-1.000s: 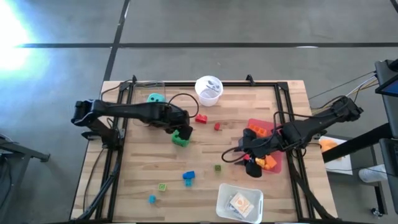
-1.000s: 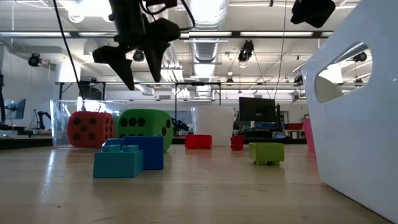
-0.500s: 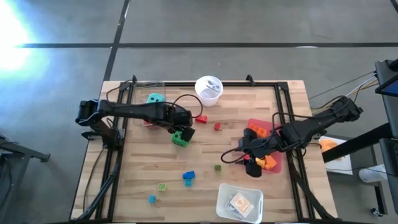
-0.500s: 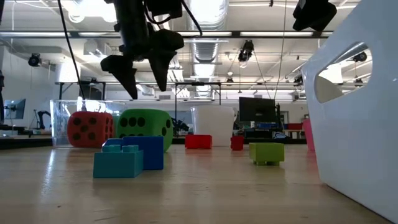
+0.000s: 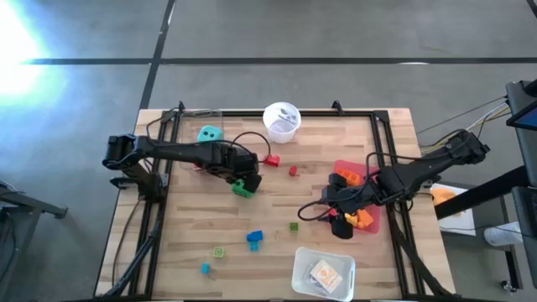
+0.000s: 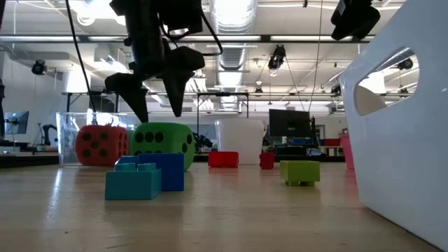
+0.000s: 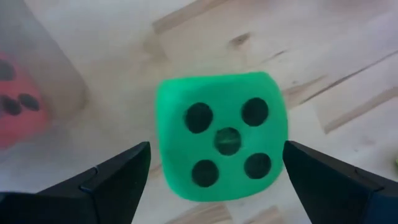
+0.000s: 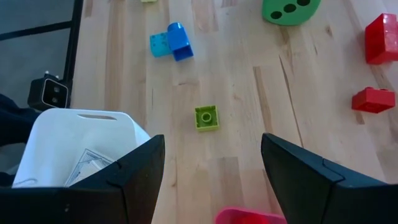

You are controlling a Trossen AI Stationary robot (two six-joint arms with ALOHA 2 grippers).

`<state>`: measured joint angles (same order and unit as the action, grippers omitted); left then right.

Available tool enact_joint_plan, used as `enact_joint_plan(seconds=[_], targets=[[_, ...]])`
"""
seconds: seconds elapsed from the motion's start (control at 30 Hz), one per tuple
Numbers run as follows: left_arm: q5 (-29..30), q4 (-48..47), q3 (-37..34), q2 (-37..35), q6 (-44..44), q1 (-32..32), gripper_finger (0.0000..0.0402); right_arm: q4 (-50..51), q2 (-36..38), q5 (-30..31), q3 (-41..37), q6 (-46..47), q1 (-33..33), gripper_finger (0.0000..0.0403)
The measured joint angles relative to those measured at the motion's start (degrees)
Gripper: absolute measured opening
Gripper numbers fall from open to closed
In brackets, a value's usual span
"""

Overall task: Pick & Place Toys
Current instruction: Put the green dice into the transparent bin

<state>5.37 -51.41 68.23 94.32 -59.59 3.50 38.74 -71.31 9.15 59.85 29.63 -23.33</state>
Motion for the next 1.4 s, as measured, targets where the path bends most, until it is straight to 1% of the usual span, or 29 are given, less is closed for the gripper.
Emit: enact_joint_plan(seconds=[0.13, 0.5, 0.73, 0.9, 1.4], targets=[[-0.7, 1.6, 0.0, 0.0, 0.2, 0.0, 0.0366, 0.0, 0.0, 0.0, -0.1, 0.0, 0.0, 0.0258], [-0.7, 2.4, 0.1, 1.7, 2.6, -0.7, 0.0366, 0.0, 0.0, 0.0, -0.4, -0.3, 0.0, 0.0258], [0.6, 2.3, 0.3, 3.3, 2.8, -1.5, 0.0366, -0.1, 0.0, 0.0, -1.0, -0.3, 0.0, 0.0258], [3.3, 2.3, 0.3, 3.5, 3.5, -2.3, 0.0366, -0.1, 0.0, 0.0, -1.1, -0.3, 0.0, 0.0258], [4.1, 3.7, -1.9, 3.4, 7.0, -3.0, 0.0366, -0.1, 0.0, 0.0, -1.2, -0.2, 0.0, 0.0258]])
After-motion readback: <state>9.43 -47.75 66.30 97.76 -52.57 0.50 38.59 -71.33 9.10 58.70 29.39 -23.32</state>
